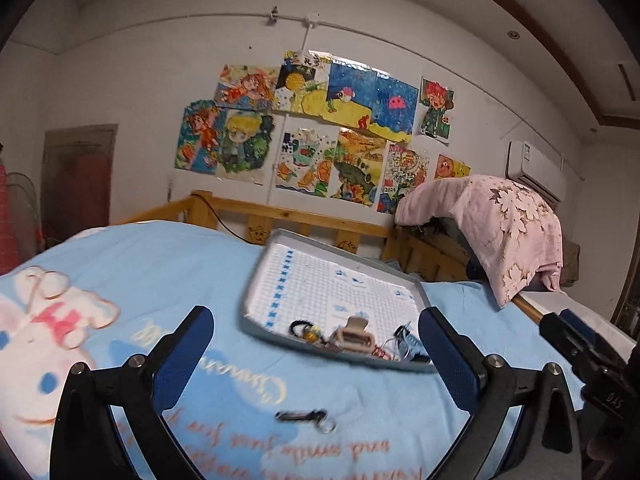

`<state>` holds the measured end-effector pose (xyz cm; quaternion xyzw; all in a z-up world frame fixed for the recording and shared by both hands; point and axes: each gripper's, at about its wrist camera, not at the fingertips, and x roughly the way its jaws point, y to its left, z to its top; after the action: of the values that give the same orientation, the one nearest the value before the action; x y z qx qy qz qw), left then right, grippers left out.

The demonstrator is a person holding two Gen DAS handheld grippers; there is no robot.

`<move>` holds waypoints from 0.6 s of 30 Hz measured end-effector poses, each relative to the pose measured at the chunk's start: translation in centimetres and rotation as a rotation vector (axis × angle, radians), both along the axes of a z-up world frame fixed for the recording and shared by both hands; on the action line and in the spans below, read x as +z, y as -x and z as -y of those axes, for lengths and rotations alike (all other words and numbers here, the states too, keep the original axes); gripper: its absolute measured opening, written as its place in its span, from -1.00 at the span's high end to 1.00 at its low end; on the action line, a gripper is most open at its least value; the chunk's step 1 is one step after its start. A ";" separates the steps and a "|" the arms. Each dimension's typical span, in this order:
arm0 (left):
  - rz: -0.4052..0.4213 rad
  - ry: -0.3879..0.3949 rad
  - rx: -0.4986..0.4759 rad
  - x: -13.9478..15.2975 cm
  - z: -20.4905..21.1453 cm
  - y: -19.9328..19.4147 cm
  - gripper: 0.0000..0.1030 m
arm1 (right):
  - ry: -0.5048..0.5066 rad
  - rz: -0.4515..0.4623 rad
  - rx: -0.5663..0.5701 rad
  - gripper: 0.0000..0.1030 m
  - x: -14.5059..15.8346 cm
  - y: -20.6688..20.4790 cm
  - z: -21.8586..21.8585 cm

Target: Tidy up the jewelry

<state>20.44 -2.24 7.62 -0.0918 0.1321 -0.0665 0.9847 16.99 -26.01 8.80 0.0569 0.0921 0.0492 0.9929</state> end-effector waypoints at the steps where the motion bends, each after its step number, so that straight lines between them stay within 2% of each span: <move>1: 0.000 -0.004 0.005 -0.1 -0.3 0.8 -1.00 | 0.007 0.008 0.000 -0.97 0.0 0.8 -0.4; 8: 0.002 -0.030 0.032 -1.0 -2.2 6.4 -1.00 | 0.005 0.047 0.011 -0.97 -0.5 6.6 -2.3; 18: -0.027 -0.055 0.037 -3.7 -3.8 13.0 -1.00 | 0.016 -0.004 0.002 -0.97 -3.5 13.2 -2.5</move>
<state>7.40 1.54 3.94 -0.0677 0.1453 -0.0433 0.9861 3.80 -23.46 5.26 0.0489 0.0946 0.0496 0.9931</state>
